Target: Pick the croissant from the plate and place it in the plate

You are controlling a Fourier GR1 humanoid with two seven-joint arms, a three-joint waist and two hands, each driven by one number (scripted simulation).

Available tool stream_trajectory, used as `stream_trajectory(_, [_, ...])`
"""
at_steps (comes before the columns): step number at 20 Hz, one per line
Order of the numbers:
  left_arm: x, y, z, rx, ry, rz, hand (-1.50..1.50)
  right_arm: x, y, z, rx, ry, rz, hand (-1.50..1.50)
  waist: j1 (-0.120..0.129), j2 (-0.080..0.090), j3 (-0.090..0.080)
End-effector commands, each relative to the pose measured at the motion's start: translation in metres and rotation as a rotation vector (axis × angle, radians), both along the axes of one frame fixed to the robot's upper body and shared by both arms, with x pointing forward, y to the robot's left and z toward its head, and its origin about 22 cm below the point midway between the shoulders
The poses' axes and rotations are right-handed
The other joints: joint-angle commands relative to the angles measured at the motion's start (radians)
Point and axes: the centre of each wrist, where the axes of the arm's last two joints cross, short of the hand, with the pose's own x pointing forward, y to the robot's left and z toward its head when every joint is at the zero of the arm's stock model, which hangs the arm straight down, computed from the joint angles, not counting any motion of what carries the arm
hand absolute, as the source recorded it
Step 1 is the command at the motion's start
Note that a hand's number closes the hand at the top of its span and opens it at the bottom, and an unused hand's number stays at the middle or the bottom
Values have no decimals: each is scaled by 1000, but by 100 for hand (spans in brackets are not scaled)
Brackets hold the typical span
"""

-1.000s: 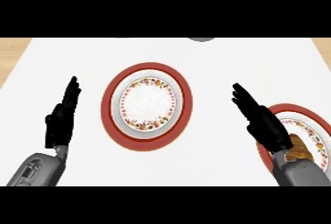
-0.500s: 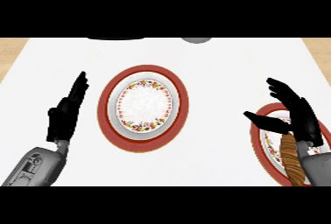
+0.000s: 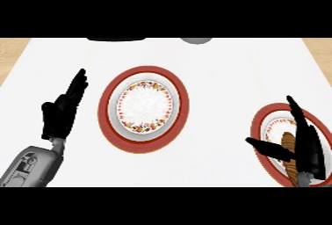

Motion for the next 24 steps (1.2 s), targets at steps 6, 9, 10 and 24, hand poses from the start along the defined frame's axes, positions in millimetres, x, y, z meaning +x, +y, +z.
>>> stream_trajectory(6, [-9,5,3,-10,19,18,0,-28,-32,97,-246,209,-27,-150,-10,-7,-3])
stream_trajectory(9, [-1,-15,4,-1,0,-12,0,-23,-33,113,-287,403,-22,-150,-6,0,-3])
stream_trajectory(10, [-1,-4,4,-13,4,-10,0,-17,-37,114,-270,452,-26,-150,8,3,-2])
stream_trajectory(24, [6,-15,-5,-1,20,-36,0,-1,-38,106,-196,678,1,-150,14,4,1])
